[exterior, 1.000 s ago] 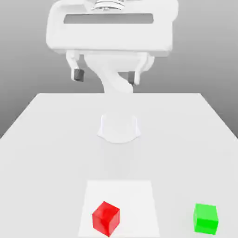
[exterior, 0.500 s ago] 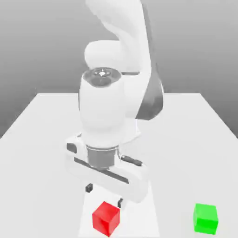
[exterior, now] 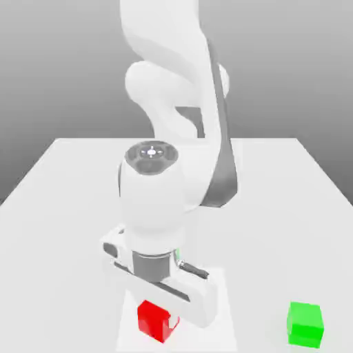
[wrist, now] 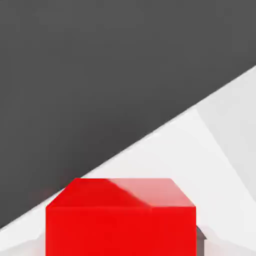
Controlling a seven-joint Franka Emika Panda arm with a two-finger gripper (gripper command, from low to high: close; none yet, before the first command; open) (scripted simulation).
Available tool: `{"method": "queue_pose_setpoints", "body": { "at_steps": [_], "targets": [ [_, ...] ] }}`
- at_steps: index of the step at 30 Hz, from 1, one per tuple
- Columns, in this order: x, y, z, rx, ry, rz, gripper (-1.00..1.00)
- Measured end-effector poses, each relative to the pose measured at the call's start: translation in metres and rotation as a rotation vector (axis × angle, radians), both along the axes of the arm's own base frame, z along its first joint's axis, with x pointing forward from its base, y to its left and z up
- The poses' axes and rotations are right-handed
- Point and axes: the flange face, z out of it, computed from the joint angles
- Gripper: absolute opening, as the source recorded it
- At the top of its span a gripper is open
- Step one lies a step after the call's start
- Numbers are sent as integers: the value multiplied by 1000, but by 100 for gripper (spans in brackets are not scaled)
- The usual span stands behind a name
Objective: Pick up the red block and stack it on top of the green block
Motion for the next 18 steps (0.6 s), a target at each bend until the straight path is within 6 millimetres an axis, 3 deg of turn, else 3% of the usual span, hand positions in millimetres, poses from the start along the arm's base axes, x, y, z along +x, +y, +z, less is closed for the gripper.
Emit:
{"method": "queue_pose_setpoints", "body": {
  "at_steps": [4, 8, 10, 12, 13, 18],
  "targets": [
    [10, 94, 20, 2, 2, 301, -100],
    [0, 193, 34, 2, 1, 612, -100],
    [-8, 234, 23, 0, 0, 741, -100],
    [-11, 247, -1, 0, 0, 780, -100],
    [-12, 249, -13, 0, 0, 787, 100],
    [-12, 249, -13, 0, 0, 787, 100]
  ]
}}
